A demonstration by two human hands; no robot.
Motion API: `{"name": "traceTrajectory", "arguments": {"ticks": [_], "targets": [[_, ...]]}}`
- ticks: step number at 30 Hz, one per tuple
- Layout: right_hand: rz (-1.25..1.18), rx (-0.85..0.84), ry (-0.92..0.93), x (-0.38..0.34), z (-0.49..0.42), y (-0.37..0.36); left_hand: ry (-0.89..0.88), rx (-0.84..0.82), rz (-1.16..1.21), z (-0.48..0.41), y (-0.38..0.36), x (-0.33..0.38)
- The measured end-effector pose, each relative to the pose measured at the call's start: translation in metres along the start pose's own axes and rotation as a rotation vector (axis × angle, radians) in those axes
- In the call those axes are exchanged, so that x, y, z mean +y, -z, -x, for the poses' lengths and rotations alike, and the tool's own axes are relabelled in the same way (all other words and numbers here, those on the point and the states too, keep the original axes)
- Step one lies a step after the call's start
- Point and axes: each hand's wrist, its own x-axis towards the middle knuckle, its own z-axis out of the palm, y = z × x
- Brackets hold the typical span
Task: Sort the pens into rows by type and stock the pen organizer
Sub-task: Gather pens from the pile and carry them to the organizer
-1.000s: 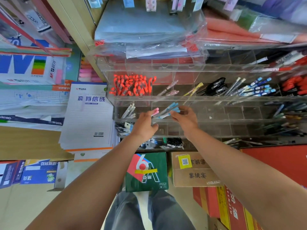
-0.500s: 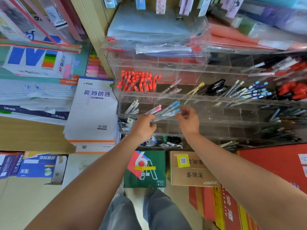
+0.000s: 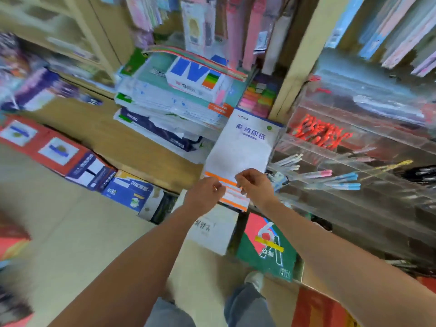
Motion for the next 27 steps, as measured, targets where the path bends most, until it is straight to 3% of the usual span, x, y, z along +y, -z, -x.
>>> {"name": "traceTrajectory", "arguments": {"ticks": [10,15,20,27], "targets": [[0.087,-0.223,0.032,-0.102,0.005,-0.3,0.226,0.111,-0.038,0.077,0.192,-0.245],[0.16,-0.393,-0.02,-0.146,0.0,-0.406,0.271,0.178,0.036,0.091,0.262,-0.333],[0.204,-0.474,-0.053,-0.175,-0.044,-0.494,0.333,0.253,0.104,0.063,0.321,-0.4],[0.42,-0.576,-0.011,-0.21,-0.153,-0.596,0.346,0.149,0.006,-0.024,0.405,-0.492]]}}
